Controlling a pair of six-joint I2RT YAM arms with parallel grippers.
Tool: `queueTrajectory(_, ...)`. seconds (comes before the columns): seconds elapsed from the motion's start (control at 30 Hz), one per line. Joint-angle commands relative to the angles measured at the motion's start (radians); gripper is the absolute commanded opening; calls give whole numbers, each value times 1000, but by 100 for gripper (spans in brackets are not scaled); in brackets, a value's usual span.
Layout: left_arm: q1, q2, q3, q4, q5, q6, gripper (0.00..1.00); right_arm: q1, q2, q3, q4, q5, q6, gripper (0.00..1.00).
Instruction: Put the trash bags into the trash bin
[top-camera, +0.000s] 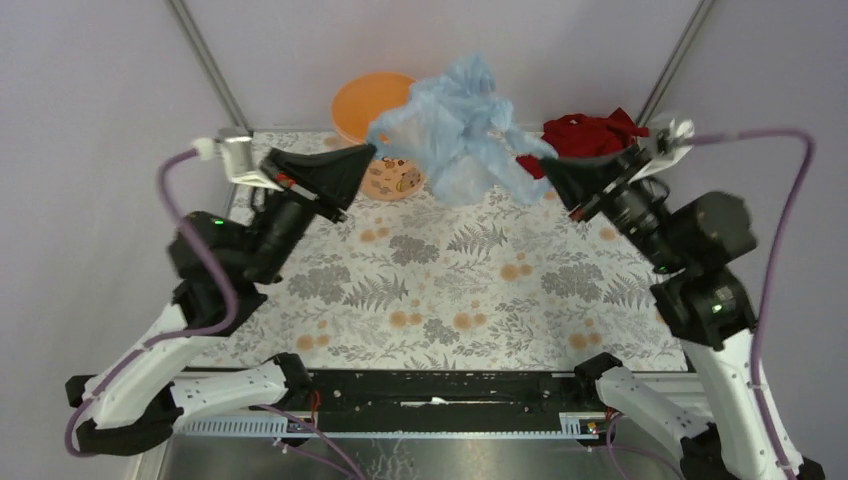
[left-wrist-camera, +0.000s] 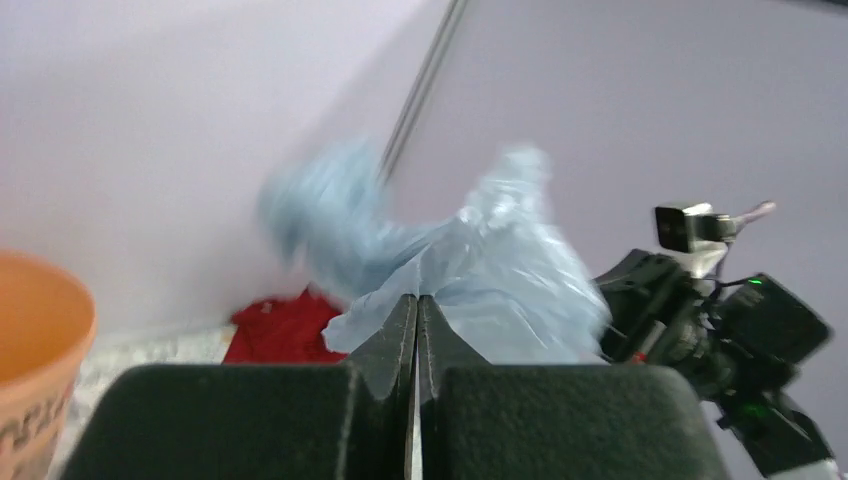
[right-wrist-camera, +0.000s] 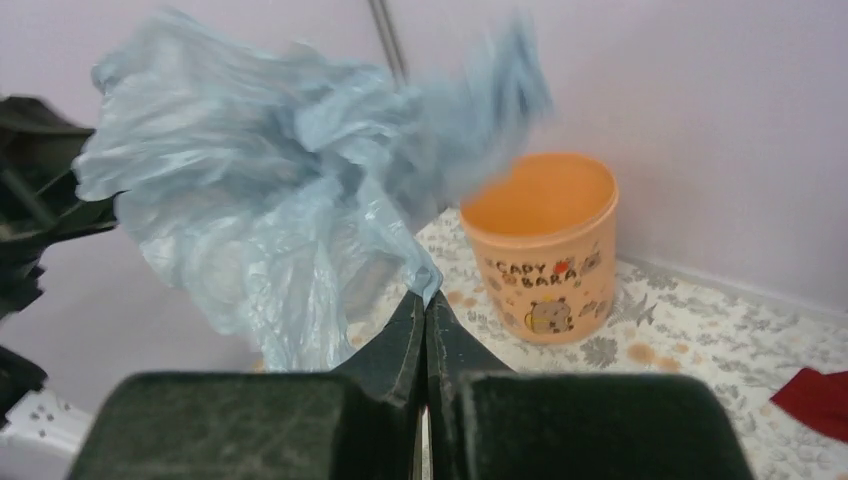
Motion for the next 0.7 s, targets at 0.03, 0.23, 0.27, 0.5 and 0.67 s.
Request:
queueTrajectory(0.03, 76, 202, -471, -199, 1, -237, 0, 5, 150, -613, 37, -95, 66, 0)
queueTrajectory(0.23, 193, 193, -659, -72, 159, -341, 0, 5, 156, -669, 97, -80, 120, 0)
queueTrajectory(0.27, 224, 212, -584, -92, 186, -304, 0, 5, 192, -554, 45, -66, 84, 0)
queueTrajectory(0.5, 256, 309, 208, -243, 245, -32, 0, 7, 409, 309, -289, -1, -77, 0)
queueTrajectory(0.67, 266, 162, -42, -334, 16, -85, 0, 7, 198, -65, -141, 110, -6, 0)
